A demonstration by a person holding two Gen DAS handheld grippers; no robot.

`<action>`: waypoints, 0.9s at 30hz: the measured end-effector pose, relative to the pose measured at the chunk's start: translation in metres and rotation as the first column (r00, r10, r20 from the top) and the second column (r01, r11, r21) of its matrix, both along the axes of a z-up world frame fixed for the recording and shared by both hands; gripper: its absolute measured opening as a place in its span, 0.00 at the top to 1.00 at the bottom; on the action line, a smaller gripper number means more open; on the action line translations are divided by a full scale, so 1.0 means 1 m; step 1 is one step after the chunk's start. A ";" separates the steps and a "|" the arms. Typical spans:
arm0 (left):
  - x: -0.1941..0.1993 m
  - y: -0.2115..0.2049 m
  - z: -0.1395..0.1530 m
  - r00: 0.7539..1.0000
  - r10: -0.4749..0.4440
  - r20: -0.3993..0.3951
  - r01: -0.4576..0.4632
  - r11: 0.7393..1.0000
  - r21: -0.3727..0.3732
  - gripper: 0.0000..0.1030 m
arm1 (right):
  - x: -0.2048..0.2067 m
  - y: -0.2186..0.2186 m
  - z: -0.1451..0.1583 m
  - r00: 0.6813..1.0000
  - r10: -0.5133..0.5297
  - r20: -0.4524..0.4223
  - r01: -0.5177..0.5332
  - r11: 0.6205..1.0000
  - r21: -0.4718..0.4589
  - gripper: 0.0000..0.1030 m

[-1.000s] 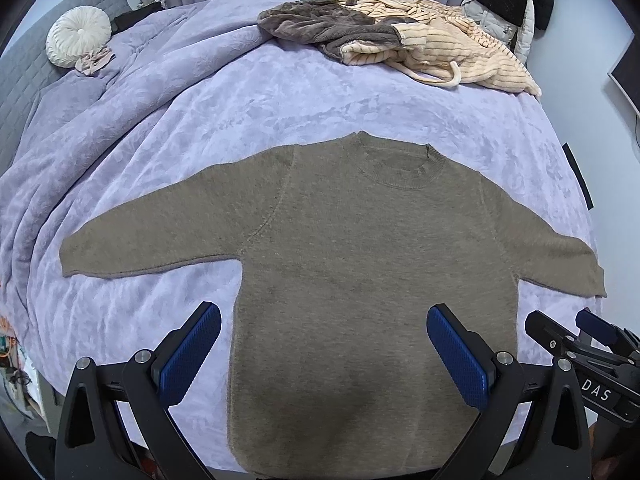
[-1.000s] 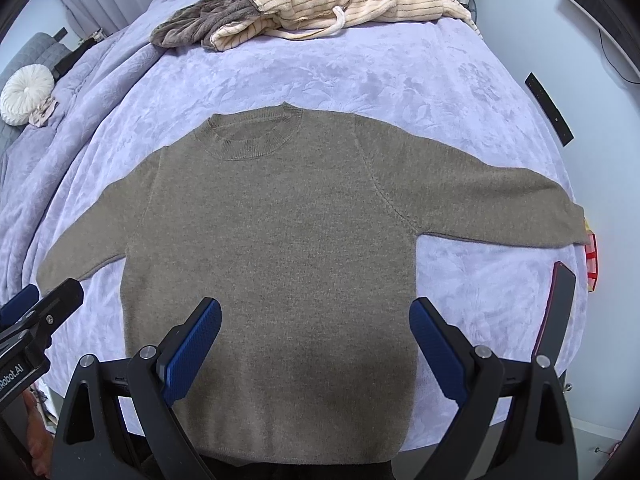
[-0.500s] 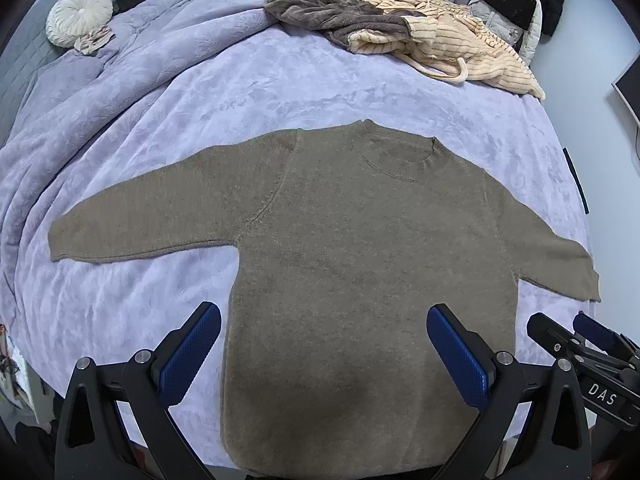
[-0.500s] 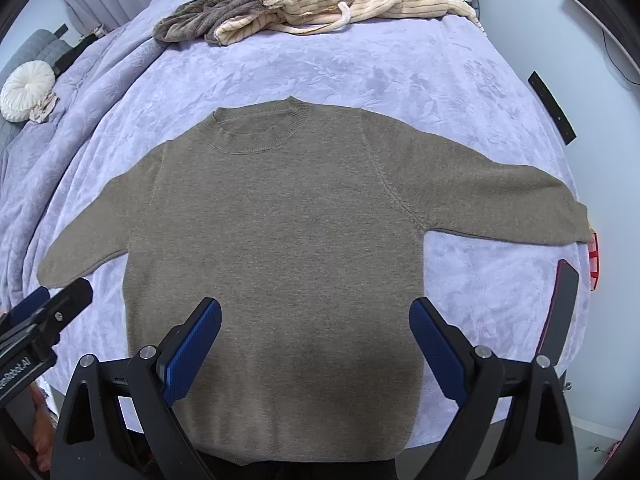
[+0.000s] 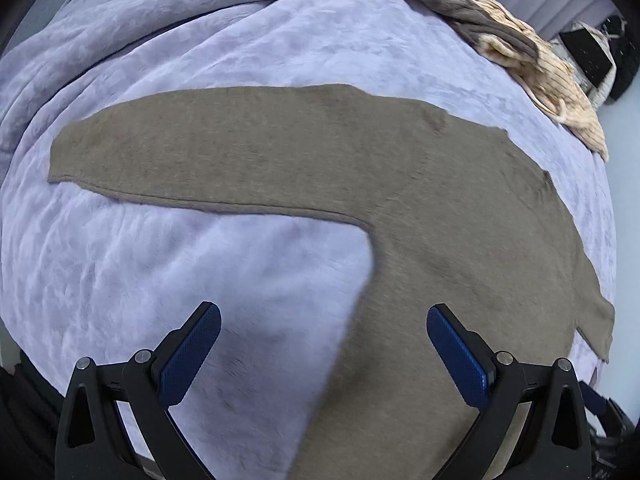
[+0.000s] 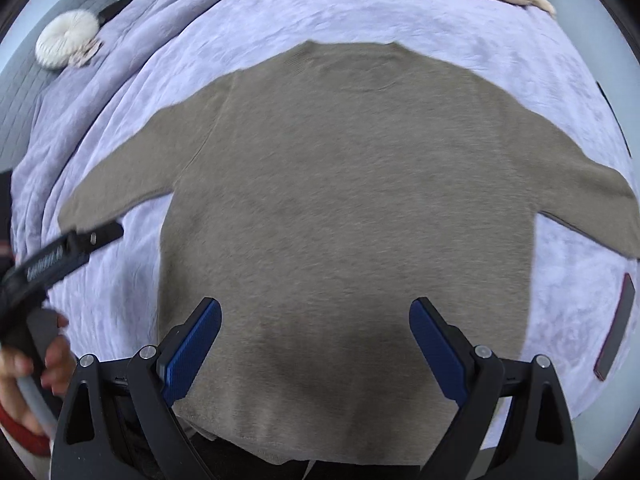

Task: Fold small clothes
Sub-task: 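Grasp a sweater sleeve cuff with the left gripper and fold it across the body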

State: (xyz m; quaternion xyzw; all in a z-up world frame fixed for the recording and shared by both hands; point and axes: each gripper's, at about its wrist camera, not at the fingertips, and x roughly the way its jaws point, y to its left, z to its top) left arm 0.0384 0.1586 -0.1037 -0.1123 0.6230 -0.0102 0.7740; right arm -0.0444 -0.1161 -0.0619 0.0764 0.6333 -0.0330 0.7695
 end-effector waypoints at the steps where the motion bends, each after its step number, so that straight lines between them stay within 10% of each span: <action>1: 0.007 0.020 -0.010 0.999 0.035 0.009 -0.035 0.999 -0.017 0.00 | 0.001 0.010 -0.006 1.000 0.020 -0.004 -0.020 1.000 0.008 0.07; 7: 0.033 0.128 -0.053 0.960 0.277 0.047 -0.274 0.959 -0.069 0.00 | 0.009 0.059 -0.036 0.993 0.116 -0.025 -0.115 0.992 0.047 0.07; 15: 0.045 0.203 -0.091 0.880 0.470 0.065 -0.429 0.847 -0.315 0.01 | 0.015 0.097 -0.071 0.983 0.175 -0.050 -0.168 0.979 0.112 0.07; 18: 0.043 0.209 -0.090 0.854 0.515 0.076 -0.475 0.830 -0.293 0.23 | 0.014 0.100 -0.079 0.981 0.185 -0.051 -0.177 0.976 0.126 0.07; 22: 0.047 0.212 -0.087 0.848 0.519 0.111 -0.477 0.836 -0.270 0.89 | 0.010 0.098 -0.084 0.980 0.190 -0.055 -0.180 0.973 0.145 0.07; 27: 0.049 0.194 -0.052 0.858 0.446 0.255 -0.397 0.890 -0.222 0.90 | 0.008 0.091 -0.088 0.981 0.189 -0.034 -0.181 0.969 0.167 0.07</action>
